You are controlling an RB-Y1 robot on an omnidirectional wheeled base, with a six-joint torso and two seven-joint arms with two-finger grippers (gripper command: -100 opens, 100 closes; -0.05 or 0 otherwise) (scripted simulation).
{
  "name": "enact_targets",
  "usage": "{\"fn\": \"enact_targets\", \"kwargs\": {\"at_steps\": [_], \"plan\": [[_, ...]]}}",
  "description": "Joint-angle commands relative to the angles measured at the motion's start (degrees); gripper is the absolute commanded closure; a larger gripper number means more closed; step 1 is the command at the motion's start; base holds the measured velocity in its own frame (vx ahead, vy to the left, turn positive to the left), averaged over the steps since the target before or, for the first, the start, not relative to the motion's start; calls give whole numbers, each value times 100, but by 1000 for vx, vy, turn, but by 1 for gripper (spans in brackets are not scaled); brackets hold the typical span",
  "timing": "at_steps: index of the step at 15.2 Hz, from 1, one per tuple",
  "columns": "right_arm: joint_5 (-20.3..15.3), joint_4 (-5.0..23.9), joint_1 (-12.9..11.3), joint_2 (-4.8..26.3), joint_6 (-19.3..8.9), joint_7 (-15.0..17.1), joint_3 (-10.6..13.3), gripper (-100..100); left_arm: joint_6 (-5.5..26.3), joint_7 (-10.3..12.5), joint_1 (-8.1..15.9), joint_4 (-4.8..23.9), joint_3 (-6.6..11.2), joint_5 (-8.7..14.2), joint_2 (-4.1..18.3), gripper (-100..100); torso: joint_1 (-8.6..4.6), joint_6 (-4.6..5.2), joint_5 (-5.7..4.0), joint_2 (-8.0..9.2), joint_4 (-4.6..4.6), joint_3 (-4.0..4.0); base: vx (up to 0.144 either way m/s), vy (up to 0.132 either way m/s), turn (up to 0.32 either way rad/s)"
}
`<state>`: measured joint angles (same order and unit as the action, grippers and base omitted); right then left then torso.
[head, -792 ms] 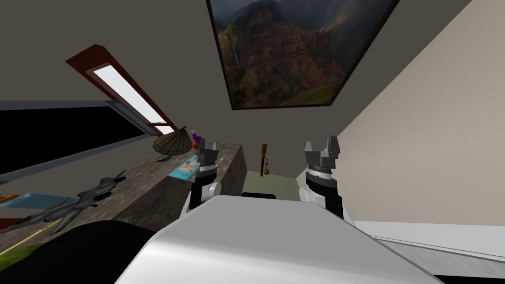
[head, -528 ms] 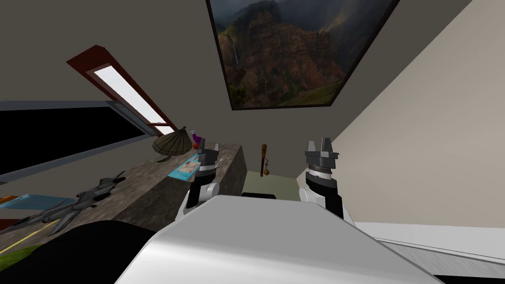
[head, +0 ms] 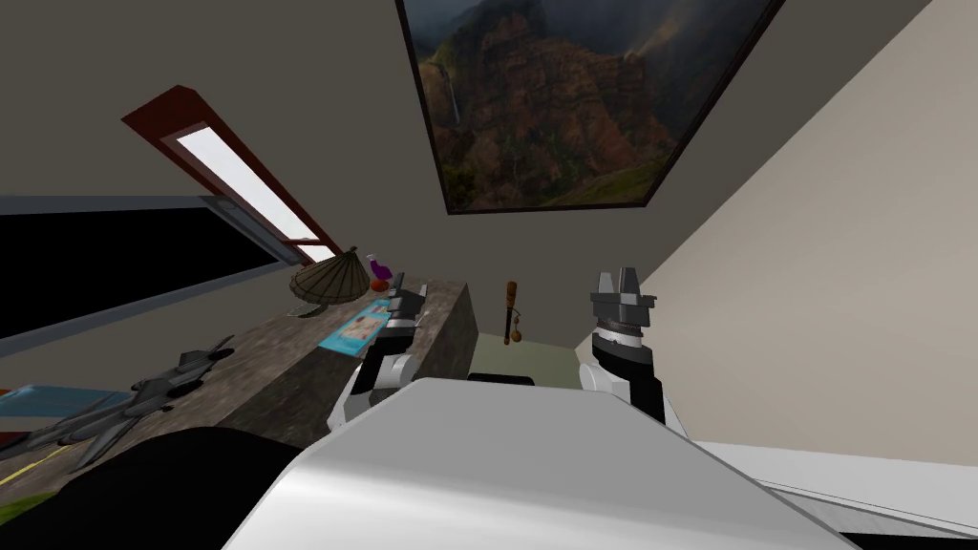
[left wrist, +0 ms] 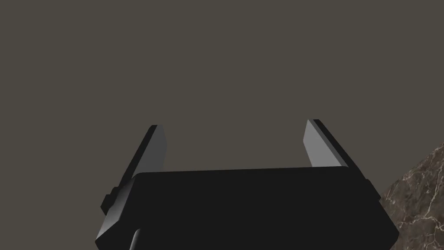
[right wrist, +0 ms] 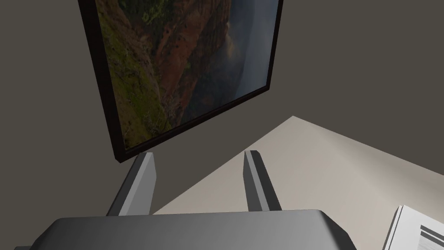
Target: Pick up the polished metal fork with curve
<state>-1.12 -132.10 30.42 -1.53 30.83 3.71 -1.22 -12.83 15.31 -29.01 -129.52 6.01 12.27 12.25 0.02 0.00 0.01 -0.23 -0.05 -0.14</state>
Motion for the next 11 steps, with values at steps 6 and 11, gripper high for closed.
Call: {"fn": "enact_targets", "kwargs": {"at_steps": [6, 11], "plan": [[0, 0, 0, 0, 0, 0, 0, 0, 857, 512, 8, 230, 212, 522, 458, -100, -1, 0, 0, -1, 0, -1, 51, -4, 3], [0, 0, 0, 0, 0, 0, 0, 0, 1291, 662, 13, 296, 279, 678, 579, -100, 0, 0, 0, 3, 0, 1, 41, 0, 3]]}}
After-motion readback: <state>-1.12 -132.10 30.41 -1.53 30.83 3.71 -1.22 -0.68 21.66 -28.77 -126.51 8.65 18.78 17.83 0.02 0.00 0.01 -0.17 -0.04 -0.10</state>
